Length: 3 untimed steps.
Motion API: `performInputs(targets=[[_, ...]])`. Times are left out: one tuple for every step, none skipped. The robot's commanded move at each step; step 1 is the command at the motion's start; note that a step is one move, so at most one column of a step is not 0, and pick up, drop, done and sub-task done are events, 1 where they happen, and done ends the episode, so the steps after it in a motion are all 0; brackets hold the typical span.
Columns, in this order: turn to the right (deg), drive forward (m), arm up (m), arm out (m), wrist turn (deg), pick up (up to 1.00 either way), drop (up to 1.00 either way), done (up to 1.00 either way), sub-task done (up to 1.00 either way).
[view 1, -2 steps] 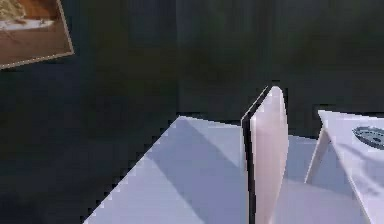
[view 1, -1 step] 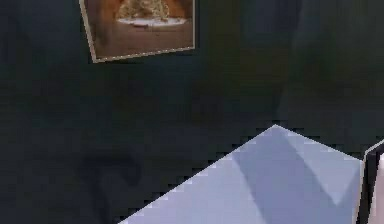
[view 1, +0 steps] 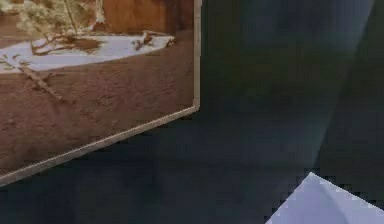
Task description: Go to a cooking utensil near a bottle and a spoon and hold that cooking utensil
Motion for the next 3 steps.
performInputs(targets=[[45.0, 0.0, 0.0, 0.0, 0.0, 0.0, 0.0, 0.0, 0.0], [18.0, 0.0, 0.0, 0.0, 0.0, 0.0, 0.0, 0.0, 0.0], [0.0, 0.9, 0.0, 0.0, 0.0, 0.0, 0.0, 0.0, 0.0]])
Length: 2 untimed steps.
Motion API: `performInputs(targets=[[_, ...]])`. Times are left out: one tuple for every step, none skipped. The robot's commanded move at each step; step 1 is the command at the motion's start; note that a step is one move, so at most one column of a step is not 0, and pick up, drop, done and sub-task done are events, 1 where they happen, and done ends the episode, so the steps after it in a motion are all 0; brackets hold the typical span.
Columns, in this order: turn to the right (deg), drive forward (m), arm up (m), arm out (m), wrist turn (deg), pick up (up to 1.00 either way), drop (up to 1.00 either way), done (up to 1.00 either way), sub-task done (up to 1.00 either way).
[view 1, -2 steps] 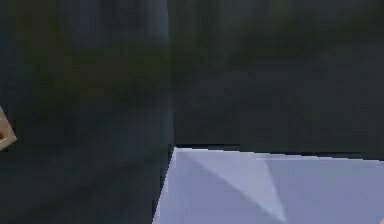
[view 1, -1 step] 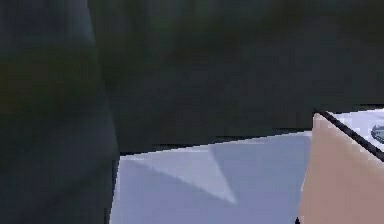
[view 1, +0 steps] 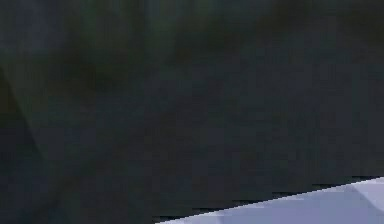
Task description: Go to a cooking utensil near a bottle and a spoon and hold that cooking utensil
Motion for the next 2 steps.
performInputs(targets=[[42.0, 0.0, 0.0, 0.0, 0.0, 0.0, 0.0, 0.0, 0.0], [3.0, 0.0, 0.0, 0.0, 0.0, 0.0, 0.0, 0.0, 0.0]])
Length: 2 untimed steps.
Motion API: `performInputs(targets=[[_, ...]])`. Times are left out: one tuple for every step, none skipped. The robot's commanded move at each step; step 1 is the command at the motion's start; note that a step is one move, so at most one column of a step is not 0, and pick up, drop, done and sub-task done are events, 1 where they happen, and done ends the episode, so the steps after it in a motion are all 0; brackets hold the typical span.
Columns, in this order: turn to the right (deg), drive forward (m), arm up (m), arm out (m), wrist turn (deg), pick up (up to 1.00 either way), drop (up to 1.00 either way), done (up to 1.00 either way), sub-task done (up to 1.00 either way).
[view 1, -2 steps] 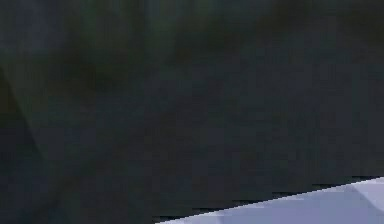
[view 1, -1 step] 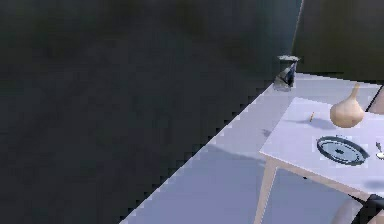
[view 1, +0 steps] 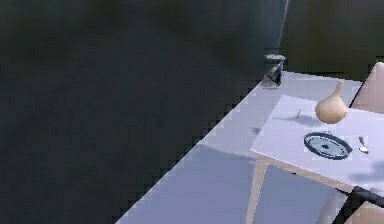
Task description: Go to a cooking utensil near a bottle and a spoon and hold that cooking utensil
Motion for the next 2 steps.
performInputs(targets=[[0.0, 0.65, 0.0, 0.0, 0.0, 0.0, 0.0, 0.0, 0.0], [45.0, 0.0, 0.0, 0.0, 0.0, 0.0, 0.0, 0.0, 0.0]])
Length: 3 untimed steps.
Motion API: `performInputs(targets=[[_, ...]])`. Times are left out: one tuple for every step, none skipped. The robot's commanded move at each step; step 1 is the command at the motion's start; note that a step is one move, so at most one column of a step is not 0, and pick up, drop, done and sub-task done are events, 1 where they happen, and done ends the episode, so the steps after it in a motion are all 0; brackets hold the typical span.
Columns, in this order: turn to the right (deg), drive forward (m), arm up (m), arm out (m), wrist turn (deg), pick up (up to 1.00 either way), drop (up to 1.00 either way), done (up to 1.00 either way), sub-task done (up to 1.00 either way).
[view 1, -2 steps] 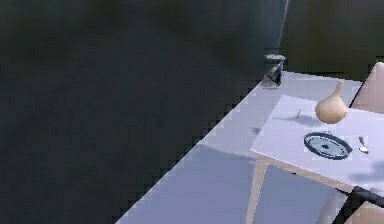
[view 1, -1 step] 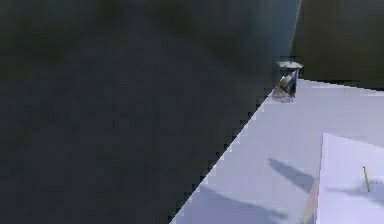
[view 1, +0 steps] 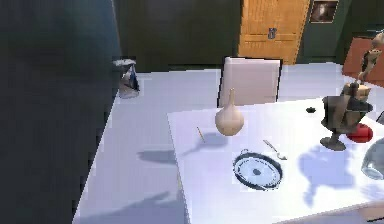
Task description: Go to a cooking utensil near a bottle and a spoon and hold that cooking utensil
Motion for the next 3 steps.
performInputs(targets=[[45.0, 0.0, 0.0, 0.0, 0.0, 0.0, 0.0, 0.0, 0.0], [45.0, 0.0, 0.0, 0.0, 0.0, 0.0, 0.0, 0.0, 0.0], [45.0, 0.0, 0.0, 0.0, 0.0, 0.0, 0.0, 0.0, 0.0]])
